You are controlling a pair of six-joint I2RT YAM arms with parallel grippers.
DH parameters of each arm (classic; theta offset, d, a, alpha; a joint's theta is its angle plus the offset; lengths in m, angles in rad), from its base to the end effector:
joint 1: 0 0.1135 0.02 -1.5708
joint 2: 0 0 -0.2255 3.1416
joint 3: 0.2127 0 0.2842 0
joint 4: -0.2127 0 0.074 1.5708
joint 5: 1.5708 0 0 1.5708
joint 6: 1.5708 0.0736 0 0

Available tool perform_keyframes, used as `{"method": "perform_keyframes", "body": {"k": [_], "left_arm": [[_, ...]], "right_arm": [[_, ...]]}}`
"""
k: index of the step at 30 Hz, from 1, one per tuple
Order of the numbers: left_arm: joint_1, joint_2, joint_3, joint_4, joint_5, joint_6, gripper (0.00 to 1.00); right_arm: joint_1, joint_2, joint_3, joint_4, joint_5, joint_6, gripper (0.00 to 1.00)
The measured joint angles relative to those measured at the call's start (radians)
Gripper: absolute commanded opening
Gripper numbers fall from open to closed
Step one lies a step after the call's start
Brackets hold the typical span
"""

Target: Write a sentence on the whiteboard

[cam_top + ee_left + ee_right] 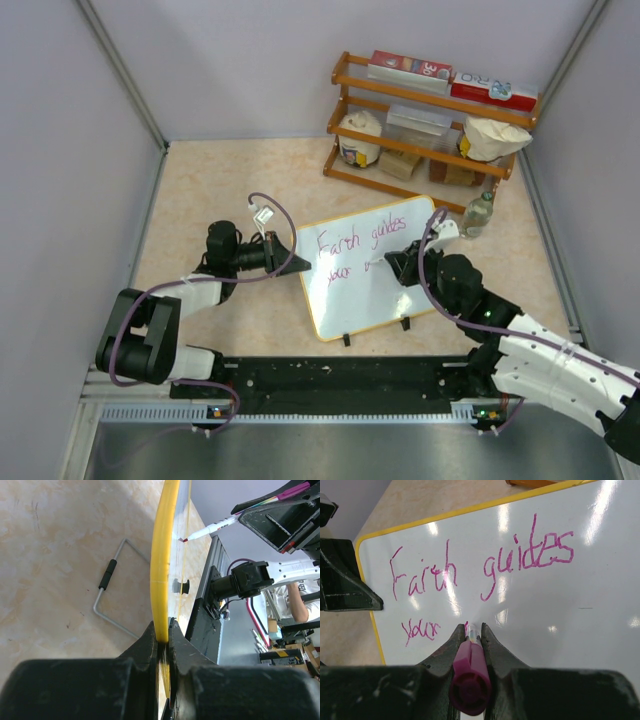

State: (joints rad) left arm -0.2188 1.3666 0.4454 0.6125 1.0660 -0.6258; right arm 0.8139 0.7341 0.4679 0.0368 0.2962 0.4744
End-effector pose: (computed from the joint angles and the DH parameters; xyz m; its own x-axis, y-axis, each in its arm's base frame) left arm 0.2735 -0.1268 0.1161 -0.7787 -0.1171 -0.6164 0.5711 0.2746 -0.7736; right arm 0.2058 0.1866 0.2165 -0.3674 0.2474 -0.8966 -0.3736 0.8436 0.3858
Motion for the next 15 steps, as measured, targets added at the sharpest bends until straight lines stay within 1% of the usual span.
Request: {"method": "perform_keyframes", "body": {"k": [15], "left_arm": [[0.0, 0.0, 0.0, 0.0, 0.0, 0.0, 0.0]], "right_arm": [[0.0, -0.028, -0.019, -0.009, -0.003, 0.006, 0.0]]}}
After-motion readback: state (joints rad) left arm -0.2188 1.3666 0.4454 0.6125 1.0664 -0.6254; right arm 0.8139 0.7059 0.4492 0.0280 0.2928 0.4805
